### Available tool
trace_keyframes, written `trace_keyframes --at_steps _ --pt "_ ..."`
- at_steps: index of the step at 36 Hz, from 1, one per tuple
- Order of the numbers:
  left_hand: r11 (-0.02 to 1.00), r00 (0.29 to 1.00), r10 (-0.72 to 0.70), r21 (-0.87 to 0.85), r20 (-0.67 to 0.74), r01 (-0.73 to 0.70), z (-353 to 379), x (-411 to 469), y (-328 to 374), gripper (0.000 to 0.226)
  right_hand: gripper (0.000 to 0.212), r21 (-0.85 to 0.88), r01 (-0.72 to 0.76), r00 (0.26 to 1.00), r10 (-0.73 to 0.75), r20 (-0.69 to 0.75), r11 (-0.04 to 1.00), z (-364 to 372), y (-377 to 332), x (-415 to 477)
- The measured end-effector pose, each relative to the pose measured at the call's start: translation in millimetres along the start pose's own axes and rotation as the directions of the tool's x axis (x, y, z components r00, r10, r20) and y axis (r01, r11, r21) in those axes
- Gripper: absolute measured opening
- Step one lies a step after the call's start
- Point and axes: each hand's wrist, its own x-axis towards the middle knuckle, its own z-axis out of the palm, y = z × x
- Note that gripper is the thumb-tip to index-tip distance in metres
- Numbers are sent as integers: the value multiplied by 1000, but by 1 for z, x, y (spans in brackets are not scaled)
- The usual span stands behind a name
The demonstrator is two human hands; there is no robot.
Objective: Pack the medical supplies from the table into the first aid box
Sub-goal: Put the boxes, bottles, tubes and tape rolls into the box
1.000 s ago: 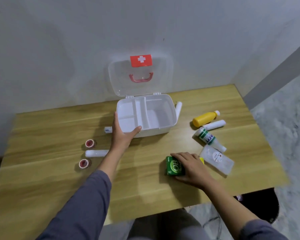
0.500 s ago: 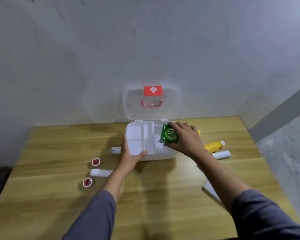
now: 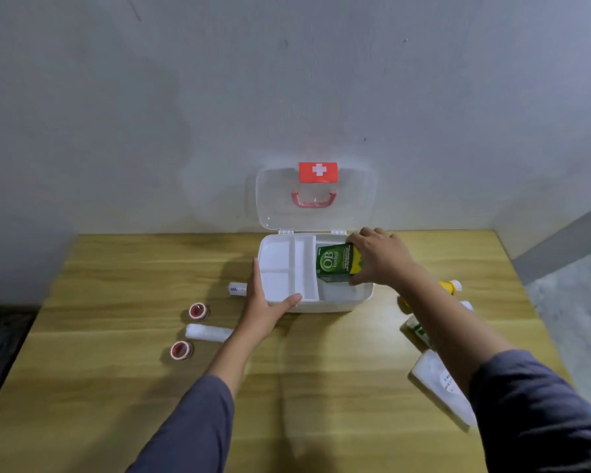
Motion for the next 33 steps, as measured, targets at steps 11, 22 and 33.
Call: trace_keyframes --at_steps 11,22,33 --pt "999 999 48 12 -17 -48 1 0 -2 108 83 271 94 995 -98 0 958 33 -31 15" --pt "999 999 39 13 -17 -39 1 0 -4 110 63 375 -101 992 67 103 922 52 -36 12" --pt "999 999 42 -1 -19 -42 2 1 -6 110 65 602 -197 953 294 -67 774 63 -52 14"
